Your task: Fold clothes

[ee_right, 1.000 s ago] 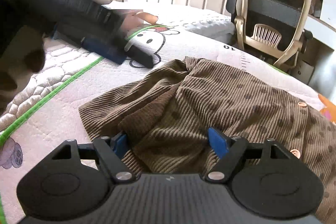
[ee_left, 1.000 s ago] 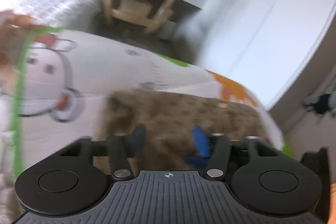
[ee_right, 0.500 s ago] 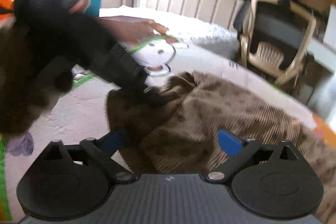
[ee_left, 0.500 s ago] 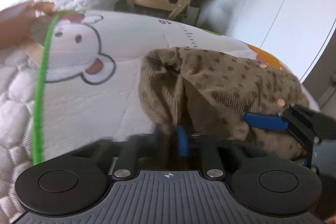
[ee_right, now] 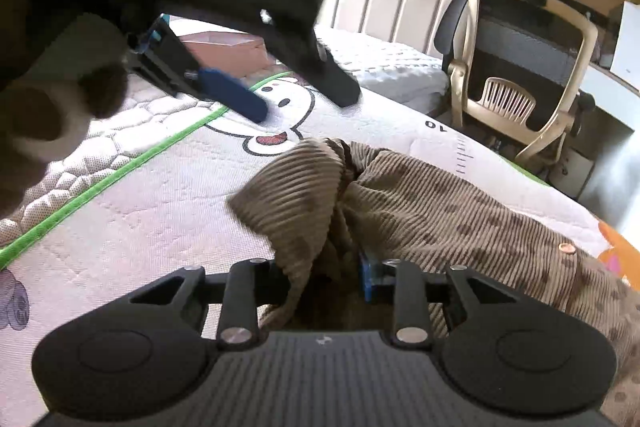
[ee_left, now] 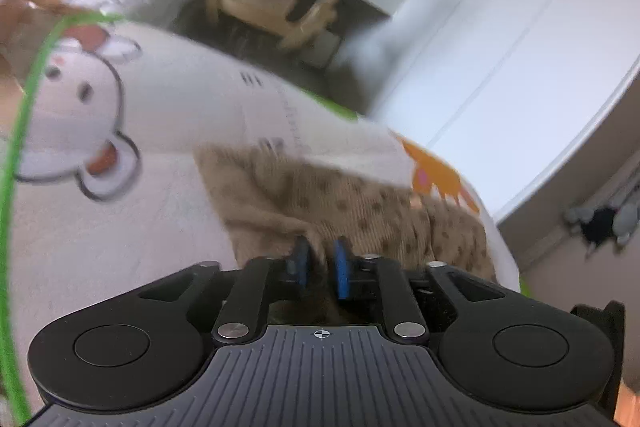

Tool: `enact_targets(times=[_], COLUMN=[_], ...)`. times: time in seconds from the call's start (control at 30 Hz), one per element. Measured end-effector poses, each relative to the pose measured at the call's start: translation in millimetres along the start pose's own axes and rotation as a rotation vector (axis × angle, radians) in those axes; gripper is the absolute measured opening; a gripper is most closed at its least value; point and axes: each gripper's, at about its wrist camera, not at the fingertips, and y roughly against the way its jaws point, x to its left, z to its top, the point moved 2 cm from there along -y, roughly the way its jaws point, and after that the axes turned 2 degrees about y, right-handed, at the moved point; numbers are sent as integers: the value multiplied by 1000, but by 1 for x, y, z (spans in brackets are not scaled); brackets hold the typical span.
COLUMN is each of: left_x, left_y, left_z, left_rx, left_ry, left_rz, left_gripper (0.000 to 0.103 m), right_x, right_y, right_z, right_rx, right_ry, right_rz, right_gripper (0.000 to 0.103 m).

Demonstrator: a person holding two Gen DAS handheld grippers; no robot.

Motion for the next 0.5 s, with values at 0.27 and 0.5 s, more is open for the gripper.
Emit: enact_targets(times=[0.27,0.5], left_x=[20,-13], left_y=[-44,-82], left_z=[1,-1], left_rx=[117,143], left_ry=[113,55], left_rz=[45,92], left_gripper=[93,21], right_x=[0,-23], right_y=[3,56], right_z=[-1,-1], right_rx=[-35,-164], right_ry=[19,2], right_rz=[2,-54], right_gripper=[23,18])
